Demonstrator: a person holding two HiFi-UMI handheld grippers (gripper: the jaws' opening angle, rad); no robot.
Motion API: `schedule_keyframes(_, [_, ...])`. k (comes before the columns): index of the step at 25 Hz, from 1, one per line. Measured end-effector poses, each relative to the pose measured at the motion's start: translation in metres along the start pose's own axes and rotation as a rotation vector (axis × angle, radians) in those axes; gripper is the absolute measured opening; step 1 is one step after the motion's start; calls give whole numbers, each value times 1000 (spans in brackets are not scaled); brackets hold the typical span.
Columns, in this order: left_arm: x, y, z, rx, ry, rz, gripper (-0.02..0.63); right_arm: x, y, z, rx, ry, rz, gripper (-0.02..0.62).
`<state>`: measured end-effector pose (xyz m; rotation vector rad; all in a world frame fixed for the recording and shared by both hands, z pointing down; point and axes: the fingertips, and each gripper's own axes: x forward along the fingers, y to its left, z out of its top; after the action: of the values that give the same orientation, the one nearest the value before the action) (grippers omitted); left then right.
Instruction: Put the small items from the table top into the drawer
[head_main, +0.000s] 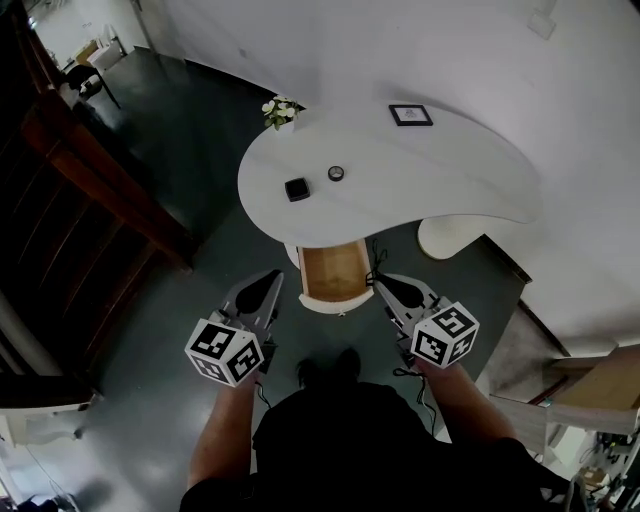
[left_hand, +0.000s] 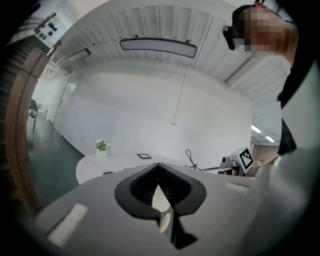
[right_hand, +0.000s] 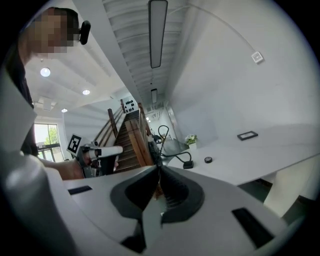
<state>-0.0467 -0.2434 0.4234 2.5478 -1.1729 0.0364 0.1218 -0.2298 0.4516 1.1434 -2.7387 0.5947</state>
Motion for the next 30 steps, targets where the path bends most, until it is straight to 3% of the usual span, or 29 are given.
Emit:
schedule_keyframes(7, [-9, 29, -16, 69, 51, -4, 12, 29, 19, -13, -68, 86, -42, 28])
schedule_keyframes(12, [0, 56, -35, 10, 88, 26, 11, 60, 7, -42, -133, 208, -38, 28])
schedule_keyframes(22, [48, 90, -86, -42, 205, 62, 12, 123, -44, -142, -227, 529, 65, 28])
schedule_keyframes(30, [69, 103, -131, -79, 270, 73, 12, 154, -80, -224, -427, 797, 159, 28])
